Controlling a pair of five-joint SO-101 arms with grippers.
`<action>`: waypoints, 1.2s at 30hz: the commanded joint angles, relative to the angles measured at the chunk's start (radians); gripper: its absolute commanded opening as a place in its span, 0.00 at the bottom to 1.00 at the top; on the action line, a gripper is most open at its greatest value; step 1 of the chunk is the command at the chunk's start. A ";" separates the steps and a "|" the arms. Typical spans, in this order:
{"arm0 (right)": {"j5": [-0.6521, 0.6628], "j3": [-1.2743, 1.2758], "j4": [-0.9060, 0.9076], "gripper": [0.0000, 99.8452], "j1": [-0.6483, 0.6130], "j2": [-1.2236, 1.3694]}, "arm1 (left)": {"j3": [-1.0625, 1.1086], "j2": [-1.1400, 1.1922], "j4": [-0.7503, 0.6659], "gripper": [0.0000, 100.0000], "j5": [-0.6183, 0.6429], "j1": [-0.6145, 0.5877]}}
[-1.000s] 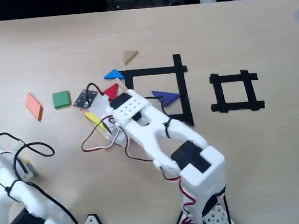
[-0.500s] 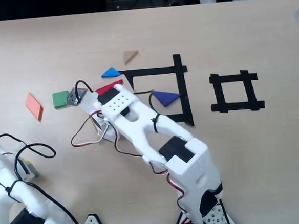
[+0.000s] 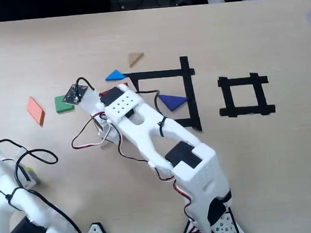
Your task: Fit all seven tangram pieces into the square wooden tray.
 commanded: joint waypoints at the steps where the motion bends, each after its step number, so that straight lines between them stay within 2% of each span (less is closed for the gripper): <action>1: -0.003 -0.088 -0.017 0.01 -0.014 0.021 | -0.002 -0.008 -0.011 0.20 -0.008 0.005; 16: -0.009 -0.483 0.184 0.01 -0.046 0.305 | -0.002 -0.008 -0.011 0.20 -0.008 0.010; 26: 0.000 -0.478 0.359 0.01 -0.038 0.328 | -0.004 -0.006 -0.011 0.20 -0.008 0.010; 30: 0.051 -0.438 0.397 0.01 -0.043 0.323 | -0.002 -0.006 -0.011 0.20 -0.008 0.010; 36: 0.107 -0.143 0.341 0.01 -0.021 0.165 | -0.002 -0.008 -0.011 0.20 -0.008 0.010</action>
